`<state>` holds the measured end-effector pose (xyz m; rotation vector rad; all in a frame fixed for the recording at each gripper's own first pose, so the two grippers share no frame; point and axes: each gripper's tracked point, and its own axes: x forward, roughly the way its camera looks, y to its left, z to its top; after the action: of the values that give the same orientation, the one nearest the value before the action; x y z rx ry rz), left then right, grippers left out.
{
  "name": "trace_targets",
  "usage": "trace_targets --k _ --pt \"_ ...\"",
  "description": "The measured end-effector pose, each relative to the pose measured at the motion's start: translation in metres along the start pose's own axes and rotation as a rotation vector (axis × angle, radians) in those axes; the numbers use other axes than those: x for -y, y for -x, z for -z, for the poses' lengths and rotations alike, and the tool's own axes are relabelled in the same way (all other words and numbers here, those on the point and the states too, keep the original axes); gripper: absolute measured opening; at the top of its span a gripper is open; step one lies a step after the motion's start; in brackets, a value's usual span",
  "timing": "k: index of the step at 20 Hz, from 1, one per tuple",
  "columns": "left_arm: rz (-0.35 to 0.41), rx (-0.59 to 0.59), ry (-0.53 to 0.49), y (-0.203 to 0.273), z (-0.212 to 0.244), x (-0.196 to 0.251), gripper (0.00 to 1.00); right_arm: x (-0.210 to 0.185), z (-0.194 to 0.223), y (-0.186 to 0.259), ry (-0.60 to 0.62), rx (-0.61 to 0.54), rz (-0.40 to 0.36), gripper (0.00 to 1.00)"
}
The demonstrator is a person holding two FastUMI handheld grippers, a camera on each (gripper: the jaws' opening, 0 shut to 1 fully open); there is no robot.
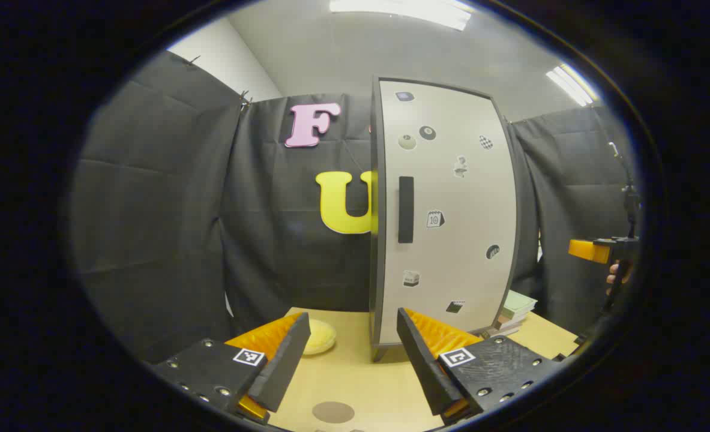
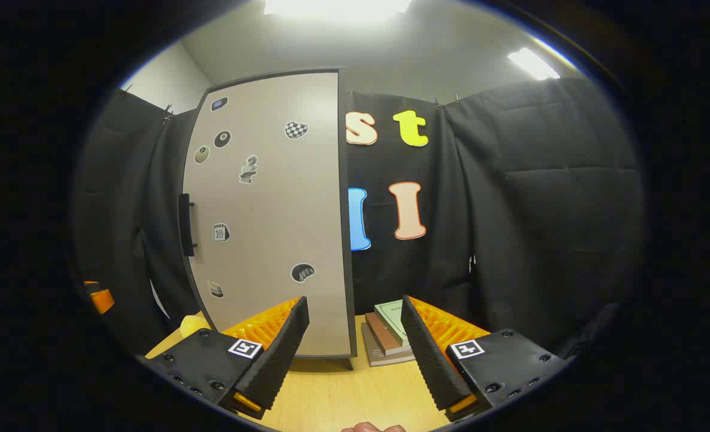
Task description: Open the cabinet door with the right hand, grasp the bottle in the cabinet with the left hand and place it on the coaster, then close the cabinet door with the right hand.
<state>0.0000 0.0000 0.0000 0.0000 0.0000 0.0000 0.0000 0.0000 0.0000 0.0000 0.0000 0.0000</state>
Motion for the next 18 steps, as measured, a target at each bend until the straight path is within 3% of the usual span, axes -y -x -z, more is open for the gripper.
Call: trace_targets --k 18 --pt "-0.004 -0.025 -0.040 0.006 0.026 -0.005 0.87 -0.023 -0.015 -0.009 0.015 0.008 -0.039 0.98"
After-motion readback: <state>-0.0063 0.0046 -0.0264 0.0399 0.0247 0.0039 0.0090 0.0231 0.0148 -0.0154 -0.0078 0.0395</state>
